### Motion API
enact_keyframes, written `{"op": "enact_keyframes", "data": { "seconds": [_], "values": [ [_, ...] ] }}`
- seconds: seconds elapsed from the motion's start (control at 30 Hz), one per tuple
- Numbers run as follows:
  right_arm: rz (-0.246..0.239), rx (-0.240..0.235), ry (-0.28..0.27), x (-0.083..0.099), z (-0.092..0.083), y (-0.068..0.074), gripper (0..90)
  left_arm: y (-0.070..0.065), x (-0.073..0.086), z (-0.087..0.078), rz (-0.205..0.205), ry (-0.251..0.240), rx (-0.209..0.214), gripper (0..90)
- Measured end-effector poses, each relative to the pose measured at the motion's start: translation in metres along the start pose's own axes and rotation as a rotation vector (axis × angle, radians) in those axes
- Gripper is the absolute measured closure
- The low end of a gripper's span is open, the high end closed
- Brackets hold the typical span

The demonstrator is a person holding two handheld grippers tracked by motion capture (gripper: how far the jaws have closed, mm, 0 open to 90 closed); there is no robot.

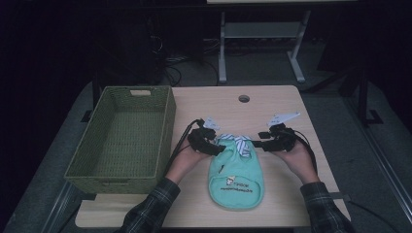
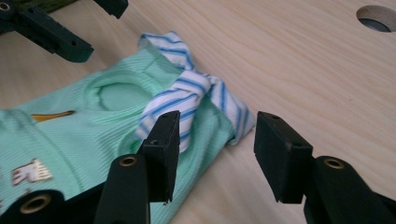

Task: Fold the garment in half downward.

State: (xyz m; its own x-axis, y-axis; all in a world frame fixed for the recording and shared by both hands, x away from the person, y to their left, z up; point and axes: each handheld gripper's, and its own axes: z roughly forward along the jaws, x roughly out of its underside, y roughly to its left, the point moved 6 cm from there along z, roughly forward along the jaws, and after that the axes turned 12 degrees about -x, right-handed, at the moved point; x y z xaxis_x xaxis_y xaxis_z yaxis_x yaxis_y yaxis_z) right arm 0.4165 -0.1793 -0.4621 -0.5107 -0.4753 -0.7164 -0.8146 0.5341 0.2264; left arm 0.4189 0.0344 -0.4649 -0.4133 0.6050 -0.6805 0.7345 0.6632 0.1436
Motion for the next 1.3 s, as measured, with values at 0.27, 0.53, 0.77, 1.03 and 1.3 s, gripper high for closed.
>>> {"op": "enact_keyframes", "data": {
  "seconds": [0.27,0.53,0.77,1.03,1.3],
  "values": [
    [0.040,-0.016,0.001,-0.004,0.014,-0.015,51.5,0.012,-0.011,0.019,-0.033,0.014,-0.029,37.9],
    [0.065,-0.017,-0.003,-0.005,0.032,-0.029,51.5,0.018,-0.011,0.037,-0.025,0.046,-0.036,37.8],
    [0.077,-0.013,0.016,0.003,0.045,-0.037,51.4,0.029,-0.002,0.051,-0.039,0.095,-0.072,38.2],
    [0.059,0.001,0.033,0.007,0.056,-0.039,51.3,0.033,0.005,0.059,-0.037,0.109,-0.067,38.6],
    [0.025,-0.023,0.019,0.009,0.057,-0.037,60.6,0.031,0.006,0.058,-0.012,0.098,-0.031,48.2]
  ]
}}
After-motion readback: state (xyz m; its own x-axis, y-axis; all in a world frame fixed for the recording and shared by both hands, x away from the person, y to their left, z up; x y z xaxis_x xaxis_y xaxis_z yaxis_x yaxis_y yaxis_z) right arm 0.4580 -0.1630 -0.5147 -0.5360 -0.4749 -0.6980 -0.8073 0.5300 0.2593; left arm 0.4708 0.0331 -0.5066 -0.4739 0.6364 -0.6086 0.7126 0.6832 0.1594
